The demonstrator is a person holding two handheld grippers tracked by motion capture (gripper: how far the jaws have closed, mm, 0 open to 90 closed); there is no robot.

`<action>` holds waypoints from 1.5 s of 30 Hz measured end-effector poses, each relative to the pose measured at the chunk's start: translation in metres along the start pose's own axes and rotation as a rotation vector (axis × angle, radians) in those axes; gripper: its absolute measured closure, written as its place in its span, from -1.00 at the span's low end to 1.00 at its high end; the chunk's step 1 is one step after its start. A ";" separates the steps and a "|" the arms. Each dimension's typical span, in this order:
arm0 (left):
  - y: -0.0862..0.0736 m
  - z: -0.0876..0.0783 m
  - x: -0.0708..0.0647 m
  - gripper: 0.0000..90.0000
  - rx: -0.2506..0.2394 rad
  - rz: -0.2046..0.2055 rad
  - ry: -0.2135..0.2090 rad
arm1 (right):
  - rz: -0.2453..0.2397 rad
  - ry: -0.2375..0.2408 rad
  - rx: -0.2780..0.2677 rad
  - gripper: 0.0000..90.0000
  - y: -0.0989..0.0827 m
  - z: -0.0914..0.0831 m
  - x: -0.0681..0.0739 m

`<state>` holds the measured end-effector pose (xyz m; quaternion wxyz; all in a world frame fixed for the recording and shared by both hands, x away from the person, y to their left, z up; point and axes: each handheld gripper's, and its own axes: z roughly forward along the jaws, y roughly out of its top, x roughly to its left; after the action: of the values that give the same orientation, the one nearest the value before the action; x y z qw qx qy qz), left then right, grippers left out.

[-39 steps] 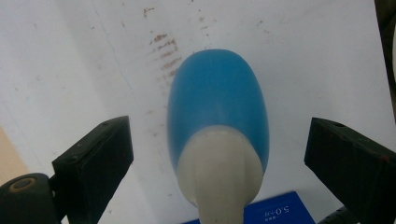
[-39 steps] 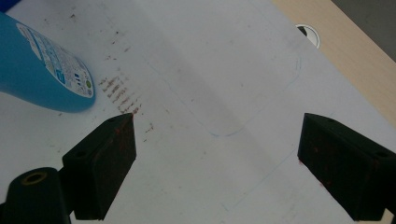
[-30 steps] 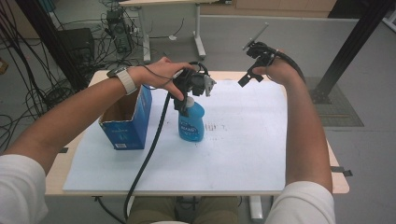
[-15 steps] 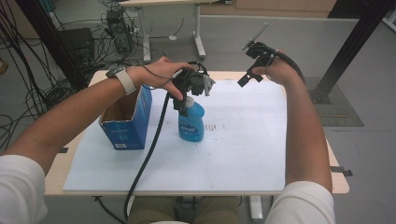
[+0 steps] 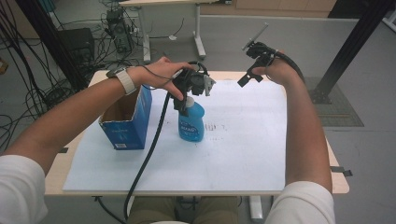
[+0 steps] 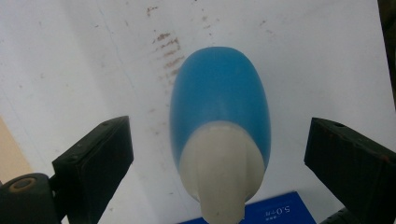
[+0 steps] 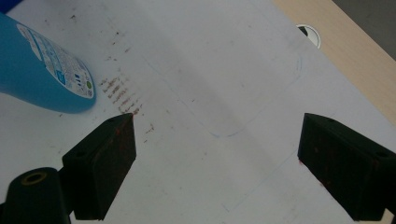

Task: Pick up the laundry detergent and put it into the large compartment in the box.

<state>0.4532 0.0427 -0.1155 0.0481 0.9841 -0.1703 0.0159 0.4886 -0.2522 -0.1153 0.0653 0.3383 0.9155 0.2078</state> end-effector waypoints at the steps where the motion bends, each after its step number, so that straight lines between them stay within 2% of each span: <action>1: 0.000 0.000 0.000 -0.81 -0.002 0.000 0.000 | -0.001 0.000 0.000 -0.74 0.000 0.000 0.000; 25: 0.000 0.002 0.001 -0.81 0.006 0.004 0.006 | -0.001 0.001 0.001 -0.74 -0.001 0.001 -0.001; 45: 0.005 0.013 0.000 -0.80 0.020 0.010 0.006 | -0.002 -0.003 0.001 -0.74 -0.001 0.003 0.001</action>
<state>0.4518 0.0363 -0.1277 0.0387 0.9836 -0.1749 0.0208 0.4884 -0.2516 -0.1181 0.0666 0.3378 0.9158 0.2069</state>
